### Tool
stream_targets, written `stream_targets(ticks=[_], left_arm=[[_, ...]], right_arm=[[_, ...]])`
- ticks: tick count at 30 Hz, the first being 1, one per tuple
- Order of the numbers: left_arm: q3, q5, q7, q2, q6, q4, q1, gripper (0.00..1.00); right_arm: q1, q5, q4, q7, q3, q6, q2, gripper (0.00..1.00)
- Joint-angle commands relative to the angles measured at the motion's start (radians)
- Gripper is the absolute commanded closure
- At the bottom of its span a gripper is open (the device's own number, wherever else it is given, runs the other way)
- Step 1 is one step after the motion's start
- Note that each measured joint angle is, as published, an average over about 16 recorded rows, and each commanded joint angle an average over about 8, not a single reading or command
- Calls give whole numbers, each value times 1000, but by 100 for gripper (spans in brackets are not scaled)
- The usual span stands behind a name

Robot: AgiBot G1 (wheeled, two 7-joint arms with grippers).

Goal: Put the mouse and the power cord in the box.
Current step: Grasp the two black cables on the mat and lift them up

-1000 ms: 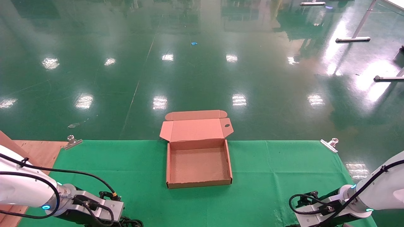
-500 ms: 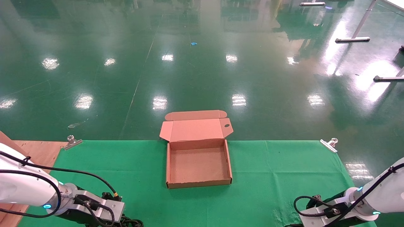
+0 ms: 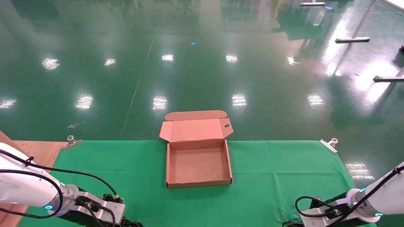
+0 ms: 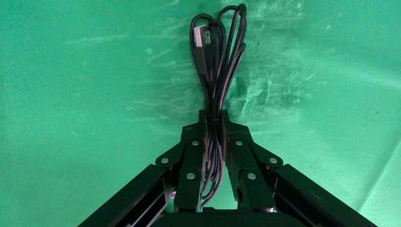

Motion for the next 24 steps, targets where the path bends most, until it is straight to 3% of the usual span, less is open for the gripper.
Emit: stream_targets(ticks=[1,15,24], left_arm=[[-1,-2,3,-2,2,3,-5,100],[-4,-2,-5,-45,68,-34,-91,100],[5,16,-54,-99,164,-182,-186,100]], right_arm=[[2,2,-3,-3,2,-1,0,100],[99,30,20,-28,21,-95,22,100],[214,47,91,-17,31,-198,9,100]])
